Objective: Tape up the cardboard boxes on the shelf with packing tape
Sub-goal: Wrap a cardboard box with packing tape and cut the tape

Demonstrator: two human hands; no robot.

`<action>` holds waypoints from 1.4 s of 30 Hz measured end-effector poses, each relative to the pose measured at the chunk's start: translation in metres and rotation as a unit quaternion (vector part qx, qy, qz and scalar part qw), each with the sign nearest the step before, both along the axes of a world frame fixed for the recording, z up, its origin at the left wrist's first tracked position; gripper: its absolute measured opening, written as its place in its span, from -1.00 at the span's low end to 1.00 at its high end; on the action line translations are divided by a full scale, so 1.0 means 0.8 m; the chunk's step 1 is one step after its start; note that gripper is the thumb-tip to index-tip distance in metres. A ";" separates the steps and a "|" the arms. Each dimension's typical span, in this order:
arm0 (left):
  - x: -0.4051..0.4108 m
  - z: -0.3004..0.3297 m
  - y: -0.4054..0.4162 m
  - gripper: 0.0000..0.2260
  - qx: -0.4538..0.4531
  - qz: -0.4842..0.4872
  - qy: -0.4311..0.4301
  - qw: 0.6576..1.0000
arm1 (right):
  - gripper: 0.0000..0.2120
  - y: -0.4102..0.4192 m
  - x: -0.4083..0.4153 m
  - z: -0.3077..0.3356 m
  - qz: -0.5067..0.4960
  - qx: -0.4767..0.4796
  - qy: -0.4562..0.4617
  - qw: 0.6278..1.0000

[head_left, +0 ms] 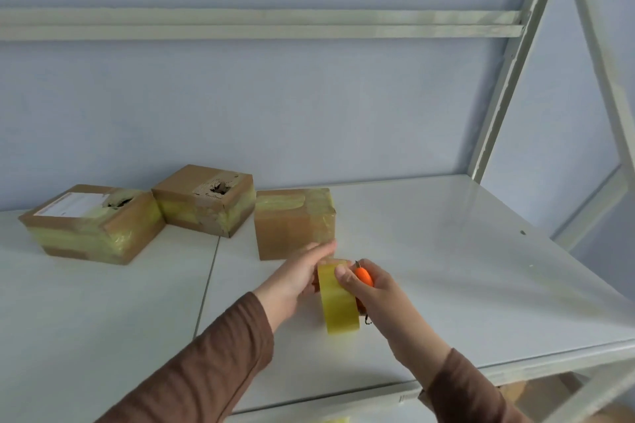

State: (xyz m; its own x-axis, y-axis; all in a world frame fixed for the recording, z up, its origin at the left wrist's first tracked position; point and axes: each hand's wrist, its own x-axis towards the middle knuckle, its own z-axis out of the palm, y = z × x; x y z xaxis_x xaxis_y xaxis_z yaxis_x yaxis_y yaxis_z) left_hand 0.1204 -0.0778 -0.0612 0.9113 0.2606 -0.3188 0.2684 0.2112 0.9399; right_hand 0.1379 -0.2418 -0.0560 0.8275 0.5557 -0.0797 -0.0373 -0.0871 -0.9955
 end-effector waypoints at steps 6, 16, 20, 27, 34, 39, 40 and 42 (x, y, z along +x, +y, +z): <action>-0.001 -0.007 0.001 -0.74 -0.040 0.008 0.029 0.999 | -0.74 -0.004 0.073 0.015 -0.091 -0.101 -0.140 0.981; -0.010 -0.005 -0.001 -0.69 -0.054 -0.015 0.016 0.998 | -0.85 0.008 0.109 0.051 0.061 -0.268 -0.546 0.792; -0.011 -0.003 -0.004 -0.67 -0.024 -0.027 0.013 0.999 | -0.82 0.022 0.112 0.046 0.099 -0.276 -0.598 0.746; -0.007 -0.006 -0.003 -0.70 -0.022 -0.001 -0.001 1.000 | -0.85 0.041 0.130 0.035 0.121 -0.378 -0.634 0.664; -0.006 -0.002 0.007 -0.69 0.007 -0.008 0.009 1.000 | -0.85 0.009 0.164 0.039 0.120 -0.469 -0.586 0.650; -0.004 0.004 0.014 -0.69 0.009 -0.007 0.015 1.000 | -0.67 0.039 0.156 0.062 0.080 -0.172 -0.485 0.854; -0.004 0.006 0.014 -0.69 0.014 -0.009 0.019 1.000 | -0.65 0.051 0.151 0.060 0.094 -0.184 -0.485 0.850; -0.005 0.011 0.012 -0.71 0.032 -0.021 0.033 0.999 | -0.73 0.067 0.148 0.052 0.091 -0.232 -0.481 0.841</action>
